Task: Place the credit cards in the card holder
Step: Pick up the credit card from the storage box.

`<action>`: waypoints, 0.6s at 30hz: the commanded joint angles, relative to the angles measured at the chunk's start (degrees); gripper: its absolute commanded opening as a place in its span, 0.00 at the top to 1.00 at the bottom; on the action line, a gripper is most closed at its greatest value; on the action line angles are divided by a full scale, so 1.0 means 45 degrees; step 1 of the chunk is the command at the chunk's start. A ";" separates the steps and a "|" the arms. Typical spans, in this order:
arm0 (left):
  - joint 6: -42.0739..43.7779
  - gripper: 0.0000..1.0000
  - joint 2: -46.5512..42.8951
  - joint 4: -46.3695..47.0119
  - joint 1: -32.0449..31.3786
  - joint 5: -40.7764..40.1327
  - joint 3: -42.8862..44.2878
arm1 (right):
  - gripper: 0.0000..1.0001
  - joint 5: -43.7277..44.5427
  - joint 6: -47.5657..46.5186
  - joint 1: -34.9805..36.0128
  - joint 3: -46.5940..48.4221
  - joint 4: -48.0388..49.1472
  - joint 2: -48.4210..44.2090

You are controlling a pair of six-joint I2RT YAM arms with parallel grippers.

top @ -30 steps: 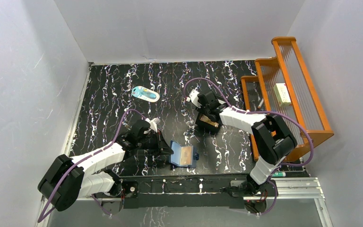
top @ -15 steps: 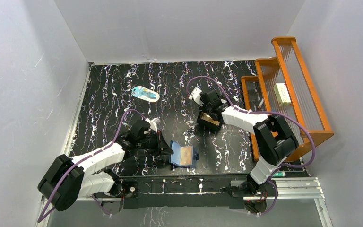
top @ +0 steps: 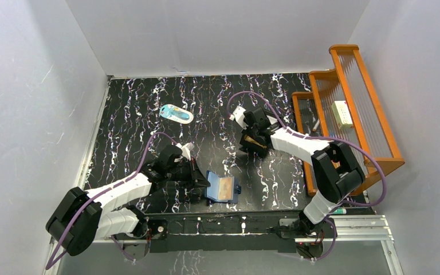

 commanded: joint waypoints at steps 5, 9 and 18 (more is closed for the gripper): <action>-0.0110 1.00 -0.0039 0.0238 0.0050 -0.0028 -0.0033 | 1.00 -0.1472 0.1465 -0.0099 0.1284 -0.2053 -0.1207; -0.0858 1.00 -0.0165 0.1413 0.0040 -0.0094 -0.0323 | 1.00 -0.1748 0.2151 -0.0097 0.1786 -0.2884 -0.1750; -0.1629 0.99 0.0322 0.2992 0.0032 -0.0388 -0.0581 | 1.00 -0.3467 0.5989 -0.0087 0.2600 -0.3704 -0.3184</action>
